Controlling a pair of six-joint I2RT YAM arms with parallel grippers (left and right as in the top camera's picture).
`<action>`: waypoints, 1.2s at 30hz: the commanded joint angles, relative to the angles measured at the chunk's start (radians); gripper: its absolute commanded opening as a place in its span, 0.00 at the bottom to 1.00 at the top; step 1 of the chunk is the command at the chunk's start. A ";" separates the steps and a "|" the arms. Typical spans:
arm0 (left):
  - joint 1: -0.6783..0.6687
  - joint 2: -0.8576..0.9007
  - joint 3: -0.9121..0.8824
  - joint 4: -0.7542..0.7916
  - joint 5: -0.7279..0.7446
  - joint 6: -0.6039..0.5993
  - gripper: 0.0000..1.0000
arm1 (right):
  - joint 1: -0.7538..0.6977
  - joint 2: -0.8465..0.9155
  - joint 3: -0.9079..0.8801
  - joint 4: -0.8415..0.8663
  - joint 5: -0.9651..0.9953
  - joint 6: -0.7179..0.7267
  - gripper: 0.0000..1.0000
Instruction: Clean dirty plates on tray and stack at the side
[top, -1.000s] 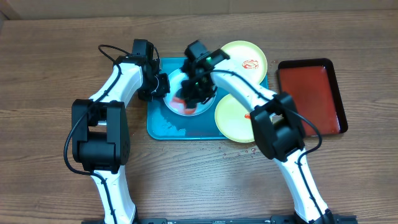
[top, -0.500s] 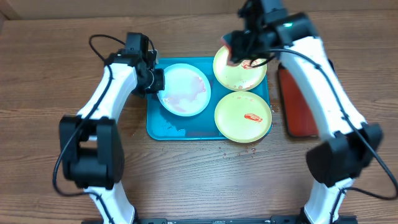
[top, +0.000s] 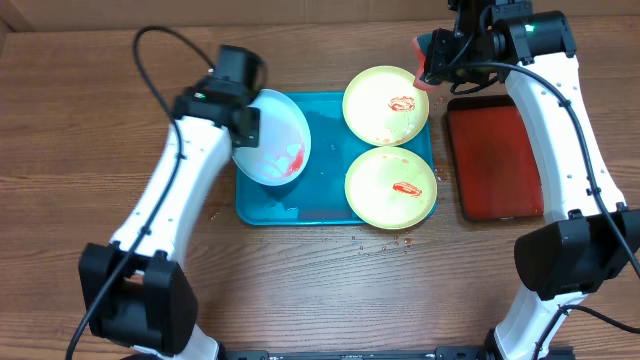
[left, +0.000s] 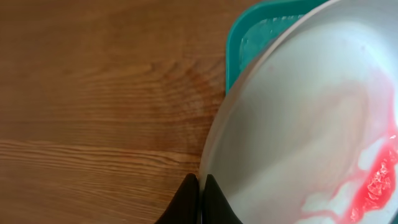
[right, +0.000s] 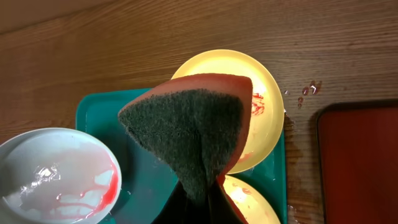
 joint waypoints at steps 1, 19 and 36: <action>-0.105 -0.028 0.000 -0.002 -0.309 -0.062 0.04 | -0.002 -0.022 0.010 0.005 0.003 0.002 0.04; -0.447 -0.027 0.000 0.128 -1.164 -0.143 0.04 | -0.002 -0.022 0.010 0.000 0.011 0.000 0.04; -0.460 -0.027 0.000 0.129 -1.168 -0.059 0.04 | -0.002 -0.022 0.010 -0.013 0.011 0.000 0.04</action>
